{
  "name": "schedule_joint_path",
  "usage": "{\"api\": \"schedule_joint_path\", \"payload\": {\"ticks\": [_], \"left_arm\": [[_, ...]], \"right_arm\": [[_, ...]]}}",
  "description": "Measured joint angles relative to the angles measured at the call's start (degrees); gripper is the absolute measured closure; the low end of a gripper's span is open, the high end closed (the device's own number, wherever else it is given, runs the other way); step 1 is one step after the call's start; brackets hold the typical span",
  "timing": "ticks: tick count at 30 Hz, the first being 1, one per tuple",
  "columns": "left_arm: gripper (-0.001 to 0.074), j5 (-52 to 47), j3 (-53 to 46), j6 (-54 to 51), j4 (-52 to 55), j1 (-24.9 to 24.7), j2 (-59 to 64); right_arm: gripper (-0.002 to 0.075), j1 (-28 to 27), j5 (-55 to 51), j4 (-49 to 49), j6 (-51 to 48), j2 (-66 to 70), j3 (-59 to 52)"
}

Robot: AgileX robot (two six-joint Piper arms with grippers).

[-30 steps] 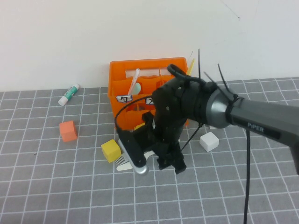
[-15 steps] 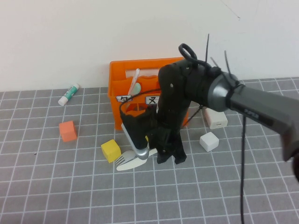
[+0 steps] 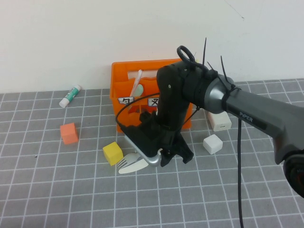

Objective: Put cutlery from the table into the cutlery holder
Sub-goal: Pick up the knife

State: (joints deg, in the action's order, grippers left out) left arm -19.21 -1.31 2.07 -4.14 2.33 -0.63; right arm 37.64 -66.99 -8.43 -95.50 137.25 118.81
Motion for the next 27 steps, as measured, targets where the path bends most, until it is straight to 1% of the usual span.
{"api": "schedule_joint_path", "payload": {"ticks": [27], "left_arm": [[0.0736,0.0,0.0,0.0,0.0,0.0,0.0]], "right_arm": [[0.0401,-1.2,8.4,-4.7,0.8,4.3,0.6]]}}
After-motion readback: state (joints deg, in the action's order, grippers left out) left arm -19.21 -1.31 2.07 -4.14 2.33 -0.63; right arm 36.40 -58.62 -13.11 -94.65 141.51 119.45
